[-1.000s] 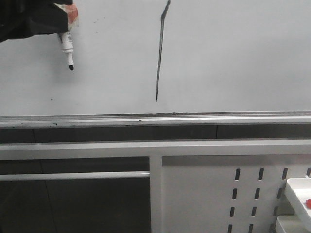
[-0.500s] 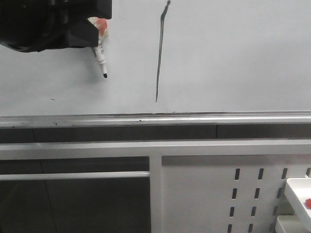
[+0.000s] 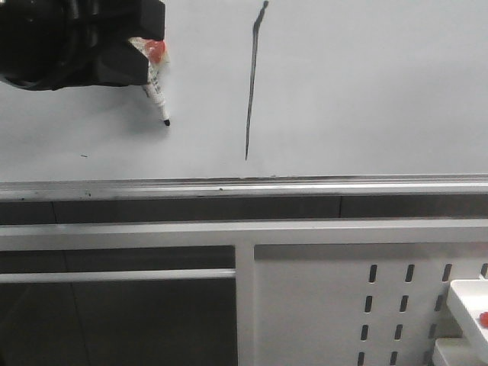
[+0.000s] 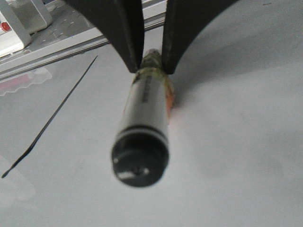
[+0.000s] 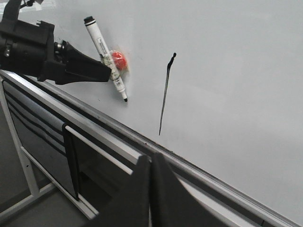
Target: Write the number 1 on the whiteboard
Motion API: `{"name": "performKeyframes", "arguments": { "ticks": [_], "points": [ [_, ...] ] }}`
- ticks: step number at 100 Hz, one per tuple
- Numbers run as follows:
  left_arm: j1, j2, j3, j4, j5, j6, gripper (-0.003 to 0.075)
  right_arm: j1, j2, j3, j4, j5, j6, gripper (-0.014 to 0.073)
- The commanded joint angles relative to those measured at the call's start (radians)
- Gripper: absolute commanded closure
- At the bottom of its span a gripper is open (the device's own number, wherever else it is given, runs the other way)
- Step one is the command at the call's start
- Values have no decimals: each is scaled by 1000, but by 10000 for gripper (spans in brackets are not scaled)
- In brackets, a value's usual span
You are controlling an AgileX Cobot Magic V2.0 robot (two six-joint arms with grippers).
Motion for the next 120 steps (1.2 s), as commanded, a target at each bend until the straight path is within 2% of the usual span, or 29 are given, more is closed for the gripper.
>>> {"name": "performKeyframes", "arguments": {
  "ticks": [1,62,93,120],
  "points": [
    [16,-38,-38,11,-108,-2,740,1,4,-27,-35,-12,-5,664],
    [16,-64,-90,15,-75,-2,731,1,4,-27,-24,-14,-5,664],
    [16,-64,-90,15,-68,-2,478,1,4,-27,15,-48,-5,664],
    [16,-64,-90,15,-44,-2,331,1,4,-27,15,-61,-5,664]
  ]
}}
